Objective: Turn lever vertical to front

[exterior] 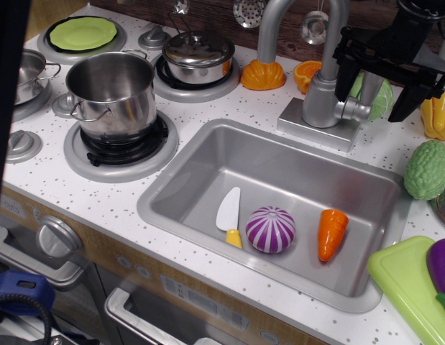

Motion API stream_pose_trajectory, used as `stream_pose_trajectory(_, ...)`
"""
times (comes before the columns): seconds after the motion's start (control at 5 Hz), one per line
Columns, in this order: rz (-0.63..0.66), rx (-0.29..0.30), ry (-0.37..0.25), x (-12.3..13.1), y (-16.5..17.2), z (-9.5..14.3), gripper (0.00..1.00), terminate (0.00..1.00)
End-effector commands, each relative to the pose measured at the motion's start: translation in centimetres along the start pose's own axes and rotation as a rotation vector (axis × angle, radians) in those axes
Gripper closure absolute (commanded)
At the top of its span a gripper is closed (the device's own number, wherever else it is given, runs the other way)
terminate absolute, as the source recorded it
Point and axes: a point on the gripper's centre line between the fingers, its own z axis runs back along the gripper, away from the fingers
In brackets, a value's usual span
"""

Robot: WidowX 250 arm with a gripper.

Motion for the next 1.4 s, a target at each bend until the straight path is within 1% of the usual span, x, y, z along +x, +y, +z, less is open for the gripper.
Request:
stream_pose_trajectory(0.0,0.0,0.0,0.0,0.0,0.0,0.0,0.0,0.0)
stream_pose_trajectory(0.4,-0.025,0.035,-0.036,1.4,0.2,1.6,0.0,0.0)
stream_pose_trajectory(0.6,-0.017,0.109,-0.161,2.2,-0.1,2.4,0.0,0.0)
stream_pose_trajectory(0.8,0.0,0.078,-0.234,2.8,-0.5,2.2,0.0,0.0)
stream_pose_trajectory(1.0,0.01,0.067,-0.293,3.5,-0.5,1.6,0.0,0.0)
stream_pose_trajectory(1.2,-0.002,0.053,-0.332,4.1,0.4,1.2,0.0,0.0)
